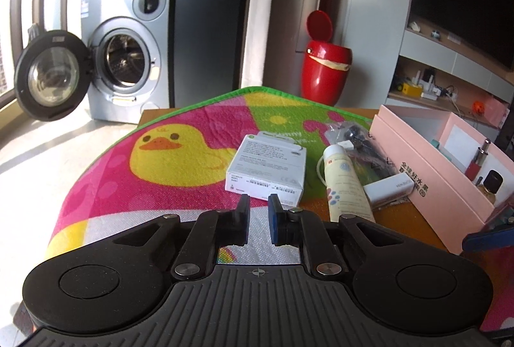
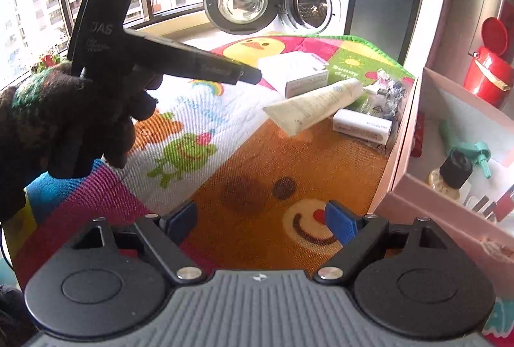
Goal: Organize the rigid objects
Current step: 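Close the left tool on the white cream tube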
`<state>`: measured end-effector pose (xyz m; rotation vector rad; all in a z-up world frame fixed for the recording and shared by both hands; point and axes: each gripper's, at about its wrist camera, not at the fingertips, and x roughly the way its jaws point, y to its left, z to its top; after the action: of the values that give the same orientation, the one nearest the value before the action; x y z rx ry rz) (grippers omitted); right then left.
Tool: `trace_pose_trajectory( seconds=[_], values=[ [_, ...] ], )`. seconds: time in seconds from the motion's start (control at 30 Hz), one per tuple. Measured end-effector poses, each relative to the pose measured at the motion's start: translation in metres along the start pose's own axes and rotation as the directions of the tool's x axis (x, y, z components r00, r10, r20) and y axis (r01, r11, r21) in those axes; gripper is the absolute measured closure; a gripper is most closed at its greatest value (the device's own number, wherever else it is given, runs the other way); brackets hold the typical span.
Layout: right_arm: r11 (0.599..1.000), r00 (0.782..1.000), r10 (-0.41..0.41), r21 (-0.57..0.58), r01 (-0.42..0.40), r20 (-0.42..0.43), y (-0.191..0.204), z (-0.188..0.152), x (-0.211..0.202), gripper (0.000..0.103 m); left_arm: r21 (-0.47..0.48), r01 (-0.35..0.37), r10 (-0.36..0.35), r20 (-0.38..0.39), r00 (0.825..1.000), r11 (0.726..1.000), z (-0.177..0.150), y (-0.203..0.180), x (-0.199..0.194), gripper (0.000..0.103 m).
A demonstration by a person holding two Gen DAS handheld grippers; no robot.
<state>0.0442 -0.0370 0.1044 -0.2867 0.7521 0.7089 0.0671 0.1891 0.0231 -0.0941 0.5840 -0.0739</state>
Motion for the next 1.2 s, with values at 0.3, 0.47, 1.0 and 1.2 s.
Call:
trace_pose_trajectory(
  seconds=[0.3, 0.47, 1.0, 1.2],
  values=[
    [0.965, 0.977, -0.192, 0.165, 0.206, -0.097, -0.037, 0.103, 0.069, 0.047, -0.224, 0.085, -0.087, -0.002, 0.996, 0.971, -0.01, 0.026, -0.023, 0.087],
    [0.952, 0.949, -0.244, 0.14, 0.273, -0.198, -0.05, 0.12, 0.128, 0.064, -0.226, 0.126, -0.13, -0.003, 0.991, 0.966, -0.031, 0.024, -0.051, 0.087],
    [0.993, 0.958, -0.105, 0.019, 0.115, -0.267, -0.054, 0.118, 0.091, 0.075, -0.261, 0.193, -0.21, -0.039, 0.977, 0.946, -0.04, 0.006, -0.047, 0.087],
    [0.986, 0.947, -0.155, 0.011, 0.165, -0.28, -0.058, 0.104, 0.112, 0.072, -0.272, 0.166, -0.192, -0.071, 0.979, 0.948, -0.047, 0.004, -0.05, 0.087]
  ],
)
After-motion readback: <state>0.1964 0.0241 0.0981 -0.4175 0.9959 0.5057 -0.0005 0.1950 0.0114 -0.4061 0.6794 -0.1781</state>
